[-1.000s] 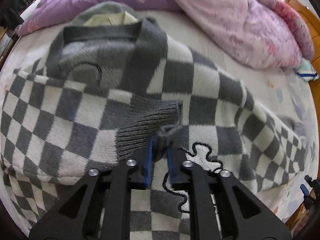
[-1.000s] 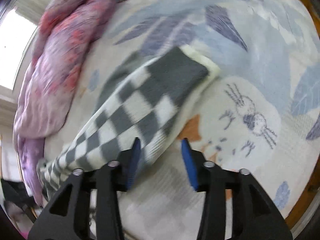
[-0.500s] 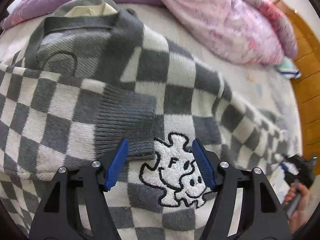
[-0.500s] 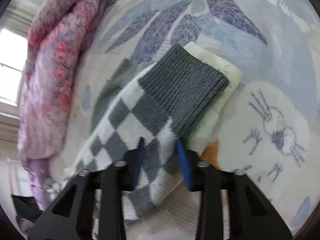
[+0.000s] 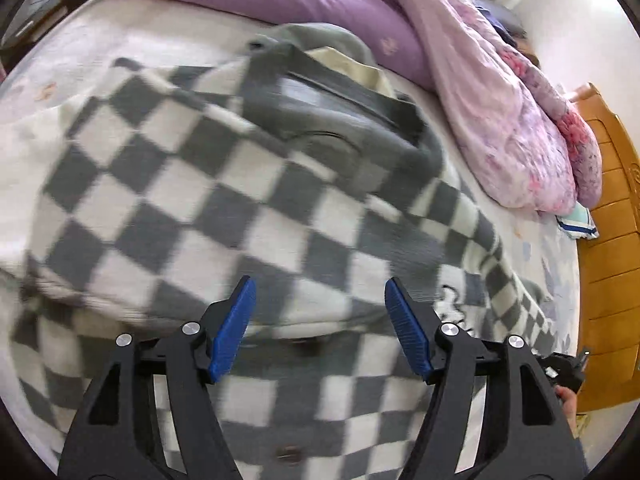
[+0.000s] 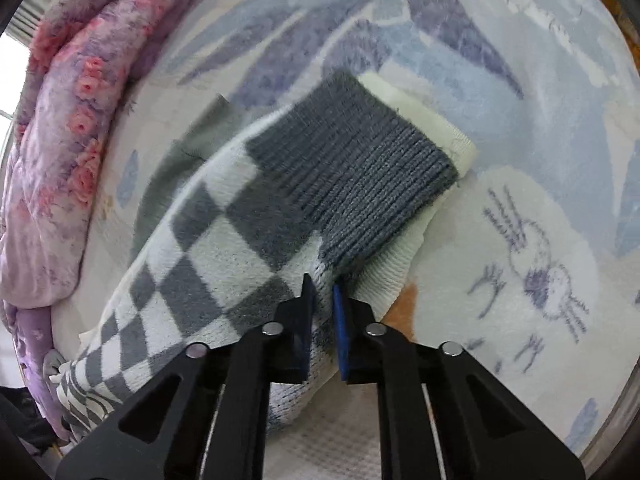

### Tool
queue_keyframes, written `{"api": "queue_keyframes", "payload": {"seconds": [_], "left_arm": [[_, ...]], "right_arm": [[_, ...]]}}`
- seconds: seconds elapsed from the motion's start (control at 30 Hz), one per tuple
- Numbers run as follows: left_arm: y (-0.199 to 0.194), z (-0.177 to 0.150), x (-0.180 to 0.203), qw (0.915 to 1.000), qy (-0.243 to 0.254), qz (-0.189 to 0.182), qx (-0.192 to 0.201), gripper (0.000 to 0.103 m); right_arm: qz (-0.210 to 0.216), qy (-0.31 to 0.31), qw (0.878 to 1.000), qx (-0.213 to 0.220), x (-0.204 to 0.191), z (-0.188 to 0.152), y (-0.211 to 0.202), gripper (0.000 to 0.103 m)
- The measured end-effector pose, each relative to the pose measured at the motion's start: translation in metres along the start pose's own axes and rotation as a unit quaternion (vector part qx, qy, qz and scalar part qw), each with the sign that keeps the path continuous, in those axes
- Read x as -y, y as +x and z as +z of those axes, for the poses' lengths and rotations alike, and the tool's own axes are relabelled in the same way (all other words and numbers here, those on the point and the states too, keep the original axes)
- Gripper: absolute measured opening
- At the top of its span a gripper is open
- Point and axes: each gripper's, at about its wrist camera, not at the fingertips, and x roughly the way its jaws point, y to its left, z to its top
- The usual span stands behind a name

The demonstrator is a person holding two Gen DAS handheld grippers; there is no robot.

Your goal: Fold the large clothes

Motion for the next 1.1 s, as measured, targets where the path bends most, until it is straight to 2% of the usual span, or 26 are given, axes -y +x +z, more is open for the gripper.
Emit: {"api": "queue_keyframes", "payload": {"seconds": [0.17,0.33,0.4,0.53,0.6,0.73,0.77,0.87,1.0,1.03,1.1], "left_arm": [[-0.020,0.000,-0.040,0.9997,-0.019,0.012,0.004,0.068],[-0.039,0.000,-0.058,0.9998,-0.016,0.007,0.011,0.068],[-0.045,0.001,-0.064,0.9998,-0.011,0.013,0.015,0.068],[-0.061,0.004,-0.083,0.9996,-0.015,0.006,0.022,0.068],[-0.067,0.005,-0.093,0.9994,-0.020,0.006,0.026,0.068],[-0.078,0.009,-0.118,0.9991,-0.030,0.008,0.031,0.068],[-0.080,0.010,-0.123,0.9989,-0.033,0.009,0.031,0.068],[-0.085,0.012,-0.143,0.9982,-0.046,0.011,0.036,0.068],[-0.090,0.015,-0.166,0.9971,-0.057,0.023,0.044,0.068],[-0.091,0.016,-0.170,0.9970,-0.059,0.024,0.046,0.068],[-0.089,0.017,-0.176,0.9966,-0.065,0.025,0.043,0.068]], "right_arm": [[0.032,-0.029,0.997,0.067,-0.019,-0.012,-0.045,0.007],[0.075,-0.127,0.983,0.108,-0.082,-0.041,-0.095,0.007],[0.098,-0.195,0.967,0.131,-0.125,-0.071,-0.122,0.007],[0.142,-0.289,0.935,0.146,-0.200,-0.142,-0.157,0.007],[0.173,-0.338,0.914,0.142,-0.245,-0.194,-0.169,0.007],[0.222,-0.413,0.875,0.118,-0.317,-0.293,-0.175,0.007],[0.236,-0.432,0.864,0.105,-0.335,-0.327,-0.173,0.007],[0.265,-0.463,0.845,0.037,-0.372,-0.403,-0.154,0.007],[0.273,-0.493,0.825,-0.048,-0.401,-0.482,-0.110,0.007],[0.268,-0.503,0.818,-0.079,-0.407,-0.500,-0.091,0.008],[0.234,-0.525,0.811,-0.105,-0.411,-0.522,-0.064,0.012]]}}
